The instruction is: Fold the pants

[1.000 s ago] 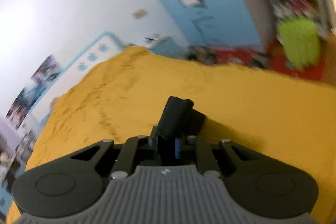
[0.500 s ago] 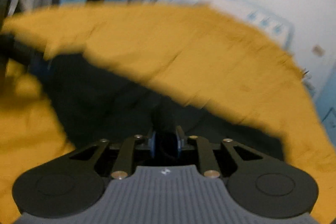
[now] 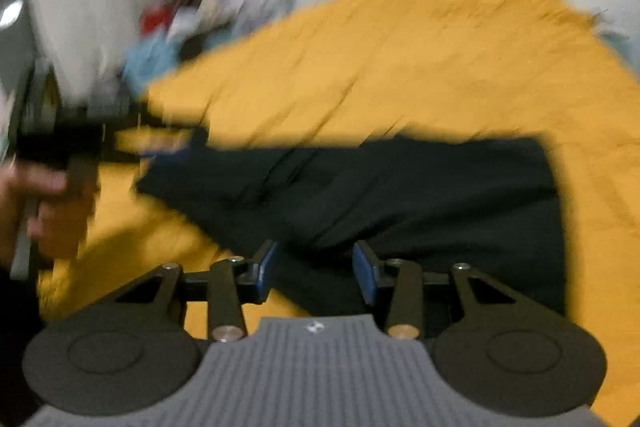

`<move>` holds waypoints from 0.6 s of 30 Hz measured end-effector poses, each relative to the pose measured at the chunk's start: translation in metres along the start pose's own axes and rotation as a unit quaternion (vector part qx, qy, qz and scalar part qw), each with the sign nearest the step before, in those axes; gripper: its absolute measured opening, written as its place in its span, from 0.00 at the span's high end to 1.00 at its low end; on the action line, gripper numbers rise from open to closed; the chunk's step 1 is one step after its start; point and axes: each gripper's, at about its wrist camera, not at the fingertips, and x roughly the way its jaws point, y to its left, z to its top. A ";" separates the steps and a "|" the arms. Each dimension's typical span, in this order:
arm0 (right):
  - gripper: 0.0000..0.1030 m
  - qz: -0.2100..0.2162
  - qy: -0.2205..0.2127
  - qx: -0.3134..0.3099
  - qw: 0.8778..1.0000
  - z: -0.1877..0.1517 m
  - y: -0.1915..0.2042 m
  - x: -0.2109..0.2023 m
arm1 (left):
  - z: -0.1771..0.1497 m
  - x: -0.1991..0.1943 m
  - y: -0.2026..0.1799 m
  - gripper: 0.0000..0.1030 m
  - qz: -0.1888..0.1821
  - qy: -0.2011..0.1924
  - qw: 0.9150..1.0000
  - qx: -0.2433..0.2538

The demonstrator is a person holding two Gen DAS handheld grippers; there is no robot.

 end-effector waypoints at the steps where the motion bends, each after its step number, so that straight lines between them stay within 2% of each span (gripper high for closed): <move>1: 0.55 -0.030 -0.038 0.023 0.999 -0.003 -0.011 -0.011 | -0.003 0.009 -0.008 0.21 -0.010 0.014 1.000 -0.001; 3: 0.53 -0.073 -0.082 0.069 0.992 -0.011 -0.032 -0.026 | -0.009 0.027 -0.021 0.21 -0.022 0.042 0.999 0.000; 5: 0.53 -0.086 -0.101 0.107 0.985 -0.021 -0.049 -0.036 | -0.017 0.046 -0.031 0.21 -0.025 0.071 0.997 -0.008; 8: 0.53 -0.077 -0.119 0.139 0.980 -0.038 -0.059 -0.042 | -0.024 0.066 -0.035 0.23 -0.006 0.093 0.995 -0.022; 13: 0.52 -0.065 -0.116 0.154 0.979 -0.054 -0.066 -0.034 | -0.024 0.083 -0.036 0.25 -0.023 0.100 0.994 -0.047; 18: 0.49 -0.042 -0.129 0.171 0.976 -0.060 -0.075 -0.034 | -0.024 0.097 -0.034 0.27 -0.023 0.097 0.991 -0.088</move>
